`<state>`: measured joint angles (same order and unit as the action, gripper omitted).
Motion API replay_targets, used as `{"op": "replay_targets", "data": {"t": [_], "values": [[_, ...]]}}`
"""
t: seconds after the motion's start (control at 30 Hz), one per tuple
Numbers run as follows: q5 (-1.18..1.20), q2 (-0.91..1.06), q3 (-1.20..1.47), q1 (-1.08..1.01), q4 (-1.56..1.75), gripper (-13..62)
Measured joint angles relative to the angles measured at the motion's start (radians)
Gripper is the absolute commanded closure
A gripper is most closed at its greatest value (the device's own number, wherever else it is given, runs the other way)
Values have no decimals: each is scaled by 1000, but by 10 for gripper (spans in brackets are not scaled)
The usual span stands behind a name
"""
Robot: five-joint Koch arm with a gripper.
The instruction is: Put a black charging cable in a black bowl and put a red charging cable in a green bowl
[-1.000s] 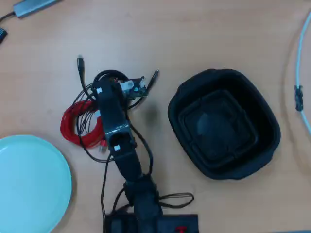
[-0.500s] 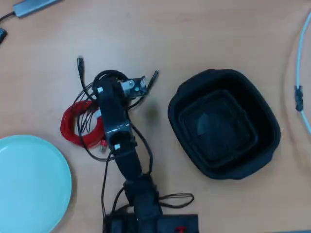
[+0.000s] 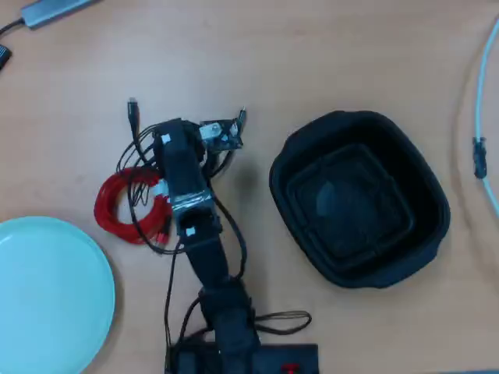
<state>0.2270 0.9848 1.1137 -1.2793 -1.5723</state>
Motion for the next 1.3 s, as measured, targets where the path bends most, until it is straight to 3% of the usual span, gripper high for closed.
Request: {"op": "replay_targets", "data": {"t": [0.33, 0.77, 1.03, 1.3], "values": [[2, 37, -236, 31, -130, 558], [-3, 368, -256, 189, -195, 558], [-3, 422, -471, 253, -218, 558], [-44, 545, -500, 262, -238, 558]]}}
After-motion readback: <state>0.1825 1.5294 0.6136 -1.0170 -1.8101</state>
